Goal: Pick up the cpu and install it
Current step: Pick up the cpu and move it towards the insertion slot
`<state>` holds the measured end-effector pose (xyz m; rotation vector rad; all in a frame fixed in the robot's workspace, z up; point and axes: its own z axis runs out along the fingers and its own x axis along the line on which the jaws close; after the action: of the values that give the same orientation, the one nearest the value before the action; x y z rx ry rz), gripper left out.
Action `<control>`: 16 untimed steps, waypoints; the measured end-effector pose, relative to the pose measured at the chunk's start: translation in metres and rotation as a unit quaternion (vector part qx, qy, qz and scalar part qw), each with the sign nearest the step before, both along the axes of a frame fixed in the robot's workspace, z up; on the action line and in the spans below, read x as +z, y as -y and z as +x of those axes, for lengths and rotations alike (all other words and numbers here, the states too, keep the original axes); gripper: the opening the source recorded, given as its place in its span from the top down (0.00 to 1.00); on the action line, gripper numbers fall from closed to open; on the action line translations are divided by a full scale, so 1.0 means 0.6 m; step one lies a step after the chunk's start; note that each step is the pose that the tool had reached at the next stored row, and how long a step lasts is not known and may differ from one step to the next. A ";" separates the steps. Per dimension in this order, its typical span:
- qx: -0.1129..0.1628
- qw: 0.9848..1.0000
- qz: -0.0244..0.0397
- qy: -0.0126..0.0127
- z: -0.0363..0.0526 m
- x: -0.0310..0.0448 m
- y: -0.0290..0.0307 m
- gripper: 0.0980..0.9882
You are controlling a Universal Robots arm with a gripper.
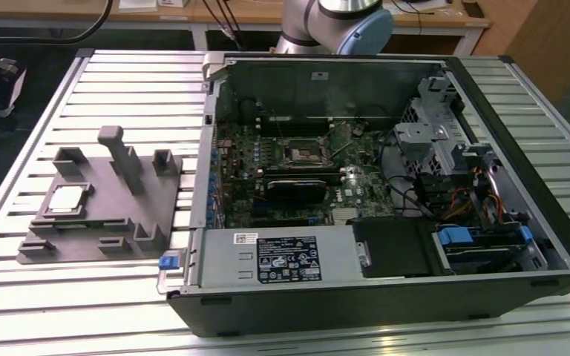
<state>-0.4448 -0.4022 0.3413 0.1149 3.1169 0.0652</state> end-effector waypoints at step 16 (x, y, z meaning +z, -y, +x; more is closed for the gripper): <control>0.000 1.000 0.000 0.000 0.000 -0.014 0.0000 0.99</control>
<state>-0.4448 -0.4022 0.3326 0.1149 3.1168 0.0652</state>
